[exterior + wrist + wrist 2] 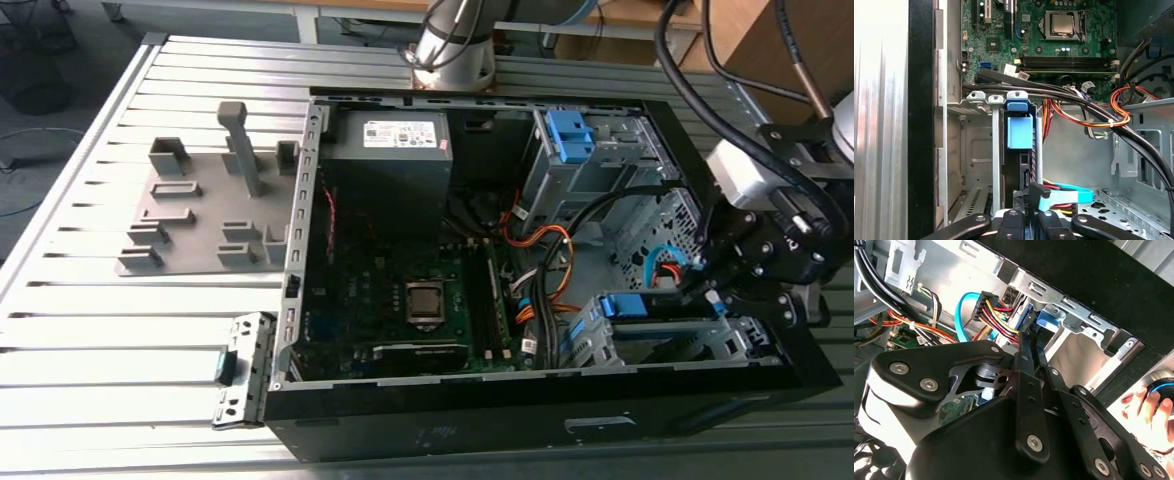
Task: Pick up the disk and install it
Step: 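Insert the first disk wire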
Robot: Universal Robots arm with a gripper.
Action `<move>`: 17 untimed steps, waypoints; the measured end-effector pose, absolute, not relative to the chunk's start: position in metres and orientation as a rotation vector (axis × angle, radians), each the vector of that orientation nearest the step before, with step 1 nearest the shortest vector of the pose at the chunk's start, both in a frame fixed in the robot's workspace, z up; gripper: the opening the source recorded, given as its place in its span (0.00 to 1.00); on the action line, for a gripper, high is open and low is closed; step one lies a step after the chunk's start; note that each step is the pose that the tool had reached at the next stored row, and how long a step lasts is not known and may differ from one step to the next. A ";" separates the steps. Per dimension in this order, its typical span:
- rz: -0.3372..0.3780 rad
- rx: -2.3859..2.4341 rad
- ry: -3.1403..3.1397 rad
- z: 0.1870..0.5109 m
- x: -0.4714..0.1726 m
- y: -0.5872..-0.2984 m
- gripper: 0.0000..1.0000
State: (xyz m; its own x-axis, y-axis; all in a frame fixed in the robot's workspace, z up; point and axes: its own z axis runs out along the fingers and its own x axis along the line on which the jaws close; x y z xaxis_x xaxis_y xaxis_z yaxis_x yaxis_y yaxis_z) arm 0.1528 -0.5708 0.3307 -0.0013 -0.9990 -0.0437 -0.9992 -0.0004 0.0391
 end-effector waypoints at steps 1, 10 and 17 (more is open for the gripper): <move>0.092 -2.218 2.219 0.330 0.153 -0.571 0.17; 0.092 -2.218 2.219 0.329 0.153 -0.571 0.17; 0.092 -2.218 2.219 0.329 0.153 -0.571 0.25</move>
State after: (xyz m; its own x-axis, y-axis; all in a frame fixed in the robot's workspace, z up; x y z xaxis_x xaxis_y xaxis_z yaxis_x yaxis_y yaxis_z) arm 0.1528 -0.5709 0.3293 -0.0013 -0.9990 -0.0438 -0.9992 -0.0004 0.0390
